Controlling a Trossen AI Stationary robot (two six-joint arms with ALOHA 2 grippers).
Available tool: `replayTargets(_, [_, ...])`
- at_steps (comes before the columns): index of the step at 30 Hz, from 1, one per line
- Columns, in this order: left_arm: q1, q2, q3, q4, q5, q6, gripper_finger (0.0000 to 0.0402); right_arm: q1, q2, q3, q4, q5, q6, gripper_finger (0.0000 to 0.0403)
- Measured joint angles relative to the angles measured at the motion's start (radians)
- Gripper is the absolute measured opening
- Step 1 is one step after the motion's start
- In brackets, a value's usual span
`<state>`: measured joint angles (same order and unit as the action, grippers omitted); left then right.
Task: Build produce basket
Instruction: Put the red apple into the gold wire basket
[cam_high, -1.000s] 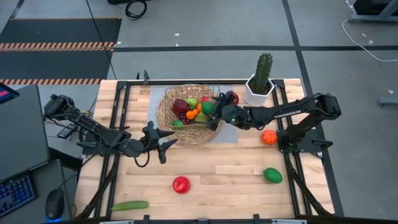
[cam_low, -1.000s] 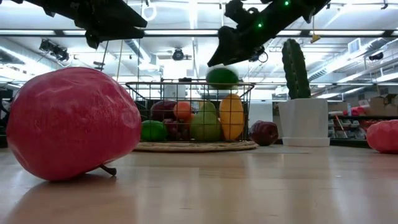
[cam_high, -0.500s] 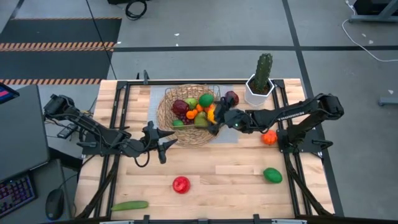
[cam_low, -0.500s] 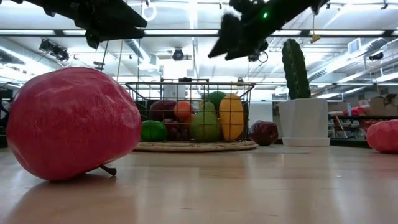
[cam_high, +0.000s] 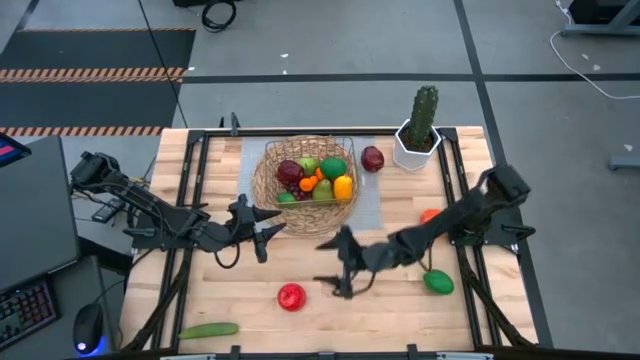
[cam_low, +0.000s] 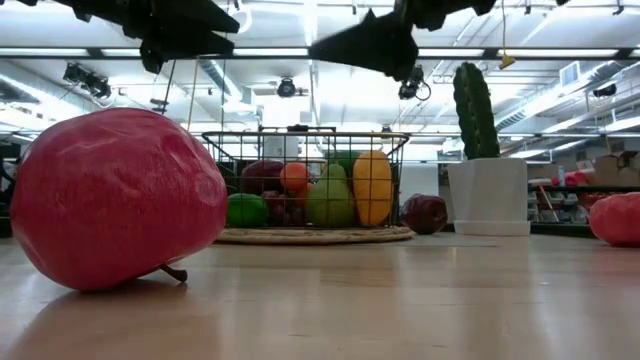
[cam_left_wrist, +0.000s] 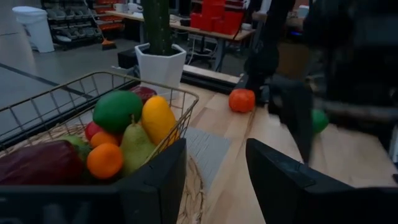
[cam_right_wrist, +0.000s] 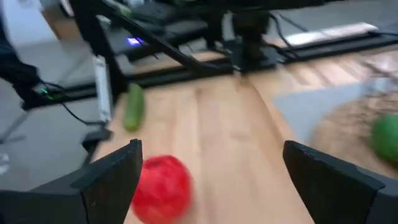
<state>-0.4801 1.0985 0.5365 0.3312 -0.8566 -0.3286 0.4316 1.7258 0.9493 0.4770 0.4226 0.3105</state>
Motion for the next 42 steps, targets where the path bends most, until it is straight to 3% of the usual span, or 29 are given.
replayTargets(5, [-0.016,0.0,0.0,0.023,0.007,0.0,0.0174,0.043,0.15,0.031,0.16,0.054,-0.078,0.0392])
replayTargets(12, [-0.02,0.0,0.0,0.025,0.007,0.001,0.0174,0.059,0.328,0.211,0.15,0.028,-0.175,0.0399])
replayTargets(24, [-0.02,0.0,0.0,0.024,0.007,0.011,0.0174,0.057,0.524,0.366,0.113,-0.025,-0.117,0.04])
replayTargets(33, [-0.02,0.0,0.0,0.023,0.008,0.011,0.0174,0.058,0.61,0.419,0.139,-0.071,-0.076,0.0399])
replayTargets(42, [-0.02,0.0,0.0,0.023,0.008,0.011,0.0174,0.057,0.595,0.417,0.12,-0.059,-0.088,0.0385])
